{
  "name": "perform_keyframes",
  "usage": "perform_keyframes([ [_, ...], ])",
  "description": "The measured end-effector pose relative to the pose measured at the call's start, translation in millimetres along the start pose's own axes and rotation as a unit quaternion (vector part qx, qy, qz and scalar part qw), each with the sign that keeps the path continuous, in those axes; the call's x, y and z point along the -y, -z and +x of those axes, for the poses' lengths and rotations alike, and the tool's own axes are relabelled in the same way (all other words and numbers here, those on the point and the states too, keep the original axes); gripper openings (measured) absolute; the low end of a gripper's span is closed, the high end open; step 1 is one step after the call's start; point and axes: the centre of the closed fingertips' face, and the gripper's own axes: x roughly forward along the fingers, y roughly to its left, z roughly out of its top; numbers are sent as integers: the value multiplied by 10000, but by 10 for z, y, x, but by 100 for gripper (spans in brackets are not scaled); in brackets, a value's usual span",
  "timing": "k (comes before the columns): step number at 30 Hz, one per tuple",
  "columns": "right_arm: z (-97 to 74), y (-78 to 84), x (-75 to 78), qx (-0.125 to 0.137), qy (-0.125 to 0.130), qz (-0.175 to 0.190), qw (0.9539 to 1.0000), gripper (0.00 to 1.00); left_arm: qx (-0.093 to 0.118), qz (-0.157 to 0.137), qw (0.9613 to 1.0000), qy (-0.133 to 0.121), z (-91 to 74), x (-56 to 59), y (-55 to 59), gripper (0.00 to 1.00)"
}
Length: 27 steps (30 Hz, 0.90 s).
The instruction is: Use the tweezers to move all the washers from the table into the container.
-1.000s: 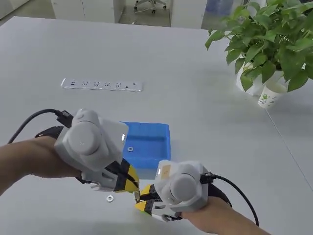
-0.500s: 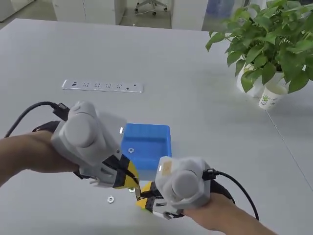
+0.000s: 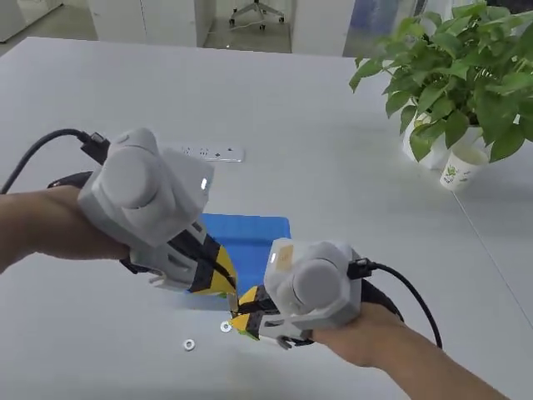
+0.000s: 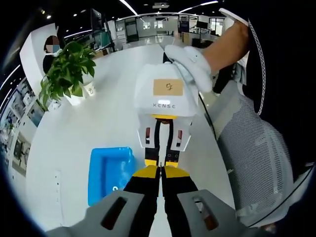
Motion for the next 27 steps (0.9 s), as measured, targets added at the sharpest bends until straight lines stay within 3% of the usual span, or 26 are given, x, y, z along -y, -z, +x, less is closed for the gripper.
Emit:
perform_keyframes([
  [15,-45,-209,414,127,184,-19,9997,10,-31,118,9998,-174,-181,-376,-67,5],
  [27,66,-227,677,184,224,27,9996,10,-189,213,9995,-163,-166,-655,13,5],
])
